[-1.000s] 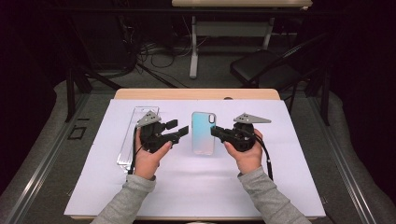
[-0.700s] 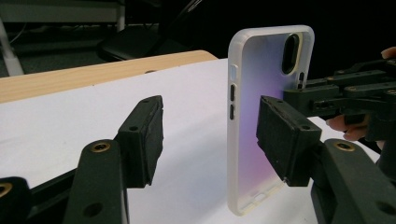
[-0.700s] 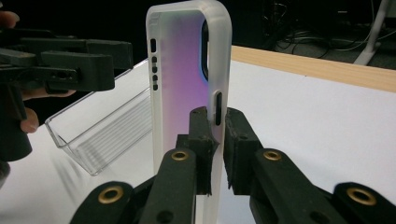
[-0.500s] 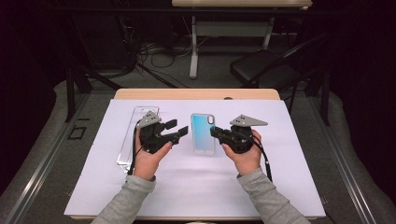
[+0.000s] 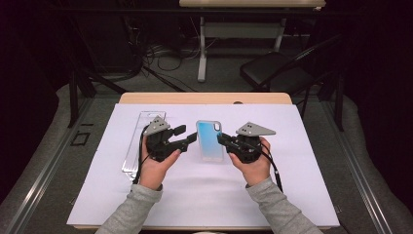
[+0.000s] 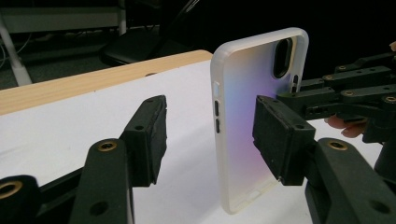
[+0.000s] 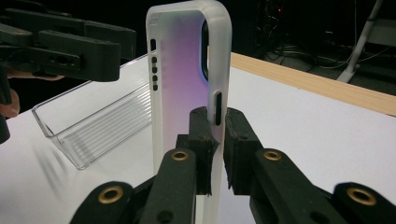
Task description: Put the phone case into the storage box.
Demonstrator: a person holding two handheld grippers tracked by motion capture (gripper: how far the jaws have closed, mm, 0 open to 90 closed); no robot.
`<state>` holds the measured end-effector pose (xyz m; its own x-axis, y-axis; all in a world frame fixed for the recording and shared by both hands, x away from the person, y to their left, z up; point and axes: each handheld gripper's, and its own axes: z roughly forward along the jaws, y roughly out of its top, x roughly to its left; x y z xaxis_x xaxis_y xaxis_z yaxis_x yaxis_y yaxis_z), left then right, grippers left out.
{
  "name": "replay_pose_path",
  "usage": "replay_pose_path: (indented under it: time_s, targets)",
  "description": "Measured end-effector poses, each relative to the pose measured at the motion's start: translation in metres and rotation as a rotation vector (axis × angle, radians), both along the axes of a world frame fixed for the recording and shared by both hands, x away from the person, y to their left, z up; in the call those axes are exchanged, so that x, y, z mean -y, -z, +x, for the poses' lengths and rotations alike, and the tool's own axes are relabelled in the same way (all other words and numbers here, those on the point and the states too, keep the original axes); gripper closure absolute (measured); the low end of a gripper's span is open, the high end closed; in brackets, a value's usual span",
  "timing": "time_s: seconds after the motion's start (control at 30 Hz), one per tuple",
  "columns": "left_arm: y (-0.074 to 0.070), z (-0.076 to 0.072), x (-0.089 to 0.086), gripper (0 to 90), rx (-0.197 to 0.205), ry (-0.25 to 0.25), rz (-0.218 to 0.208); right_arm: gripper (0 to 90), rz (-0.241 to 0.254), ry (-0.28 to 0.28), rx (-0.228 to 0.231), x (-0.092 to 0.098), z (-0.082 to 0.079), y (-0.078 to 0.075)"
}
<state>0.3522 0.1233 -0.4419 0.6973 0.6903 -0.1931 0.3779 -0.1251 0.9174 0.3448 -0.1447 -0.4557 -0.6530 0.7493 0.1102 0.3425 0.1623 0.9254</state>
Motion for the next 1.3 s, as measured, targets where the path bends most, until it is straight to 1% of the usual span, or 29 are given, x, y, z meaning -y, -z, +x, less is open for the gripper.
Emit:
replay_pose_path:
  time_s: [0.13,0.37,0.6,0.8,1.1,1.3]
  targets:
    - [-0.002,-0.002,0.000,46.7,0.001,0.001,0.002,82.8,-0.004,-0.006,0.009,-0.002,-0.002,0.000]
    - [-0.004,-0.004,0.001,49.7,0.010,0.011,0.009,82.8,-0.008,-0.018,0.007,-0.005,-0.005,-0.001]
    - [-0.006,-0.007,0.002,53.2,0.016,0.012,0.013,82.8,-0.025,-0.026,0.019,-0.009,-0.007,0.000]
    - [-0.007,-0.007,0.002,57.5,0.010,0.014,0.020,82.8,-0.040,-0.034,0.029,-0.013,-0.010,0.000]
    - [-0.007,-0.008,0.001,61.8,0.014,0.010,0.020,82.8,-0.042,-0.043,0.035,-0.015,-0.012,0.000]
    - [-0.006,-0.009,0.000,66.6,0.010,0.002,0.022,82.8,-0.046,-0.051,0.035,-0.017,-0.013,0.001]
